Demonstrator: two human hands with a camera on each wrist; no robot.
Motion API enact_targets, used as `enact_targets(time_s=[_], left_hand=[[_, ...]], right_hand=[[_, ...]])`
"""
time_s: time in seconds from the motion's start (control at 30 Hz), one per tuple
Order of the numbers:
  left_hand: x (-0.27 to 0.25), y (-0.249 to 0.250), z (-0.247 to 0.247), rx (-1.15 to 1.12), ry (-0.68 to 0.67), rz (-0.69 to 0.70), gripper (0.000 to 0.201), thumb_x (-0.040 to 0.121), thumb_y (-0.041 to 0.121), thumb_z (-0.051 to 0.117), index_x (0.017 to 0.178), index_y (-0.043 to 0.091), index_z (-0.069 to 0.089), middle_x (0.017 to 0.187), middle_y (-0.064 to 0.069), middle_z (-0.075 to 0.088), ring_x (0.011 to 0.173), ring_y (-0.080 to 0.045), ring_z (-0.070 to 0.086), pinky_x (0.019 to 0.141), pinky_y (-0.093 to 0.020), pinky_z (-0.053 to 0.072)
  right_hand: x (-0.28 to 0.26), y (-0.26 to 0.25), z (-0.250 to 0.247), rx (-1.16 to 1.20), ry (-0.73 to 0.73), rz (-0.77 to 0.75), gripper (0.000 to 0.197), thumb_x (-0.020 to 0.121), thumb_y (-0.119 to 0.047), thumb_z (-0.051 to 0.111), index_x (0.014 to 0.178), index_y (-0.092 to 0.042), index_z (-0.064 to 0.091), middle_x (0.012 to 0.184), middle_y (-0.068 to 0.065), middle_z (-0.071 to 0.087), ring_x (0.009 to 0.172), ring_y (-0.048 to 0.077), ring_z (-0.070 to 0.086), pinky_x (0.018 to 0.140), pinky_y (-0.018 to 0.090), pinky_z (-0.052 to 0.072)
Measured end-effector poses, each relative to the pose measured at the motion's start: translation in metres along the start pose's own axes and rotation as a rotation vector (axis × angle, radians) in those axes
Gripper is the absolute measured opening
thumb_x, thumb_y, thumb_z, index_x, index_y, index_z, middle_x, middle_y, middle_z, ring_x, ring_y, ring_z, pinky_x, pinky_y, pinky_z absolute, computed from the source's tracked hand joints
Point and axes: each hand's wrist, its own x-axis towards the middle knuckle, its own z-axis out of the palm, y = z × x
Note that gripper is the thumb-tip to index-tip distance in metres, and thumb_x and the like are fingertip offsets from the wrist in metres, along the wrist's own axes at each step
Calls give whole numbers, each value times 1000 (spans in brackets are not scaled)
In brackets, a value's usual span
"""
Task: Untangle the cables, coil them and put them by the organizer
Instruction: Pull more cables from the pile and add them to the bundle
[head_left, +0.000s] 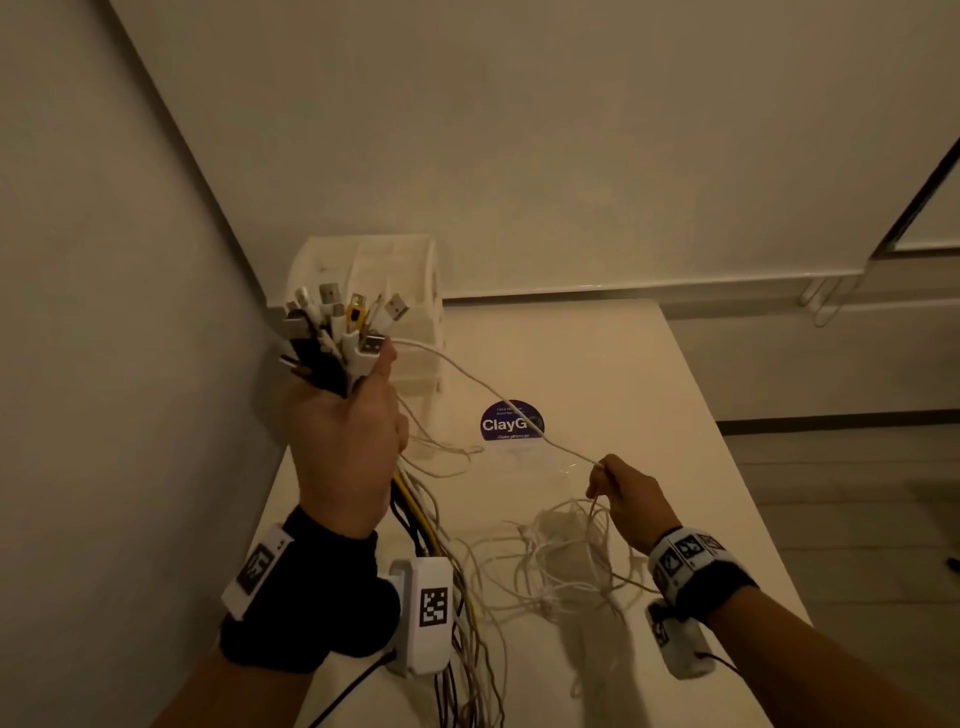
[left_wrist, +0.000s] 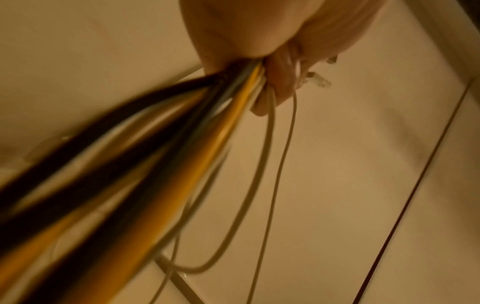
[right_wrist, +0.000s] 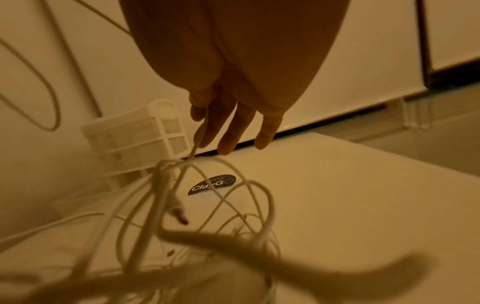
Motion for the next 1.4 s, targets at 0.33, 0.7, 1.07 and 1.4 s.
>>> enact_targets(time_s=[0.33, 0.7, 1.07, 1.4], left_hand=[[-8, -4, -3, 340, 21, 318, 26, 85, 7, 69, 111, 8, 68, 102, 4, 69, 94, 3, 65, 86, -21, 53], [-31, -37, 43, 596, -346, 293, 21, 80, -6, 67, 94, 8, 73, 73, 15, 62, 73, -2, 58, 61, 0, 37], [-3, -3, 7, 390, -182, 285, 42, 82, 2, 71, 88, 43, 63, 88, 27, 65, 86, 9, 64, 81, -14, 48], [8, 7, -17, 165, -105, 258, 60, 69, 48, 79, 94, -5, 65, 78, -37, 47, 50, -46, 49, 47, -31, 39]], right_hand=[[4, -56, -36, 371, 372, -73, 19, 99, -15, 49, 102, -17, 68, 72, -2, 66, 73, 15, 66, 80, 42, 56], [-17, -162, -67, 433, -54, -500, 23, 97, -3, 43, 89, -19, 58, 66, -15, 57, 58, 1, 48, 61, 14, 37], [-81, -98, -30, 331, -163, -369, 29, 97, -41, 40, 92, -20, 59, 58, -10, 49, 51, 4, 42, 55, 19, 38], [-91, -59, -28, 90, -17, -267, 26, 96, -48, 34, 86, -32, 52, 63, -7, 50, 53, 7, 43, 54, 19, 36]])
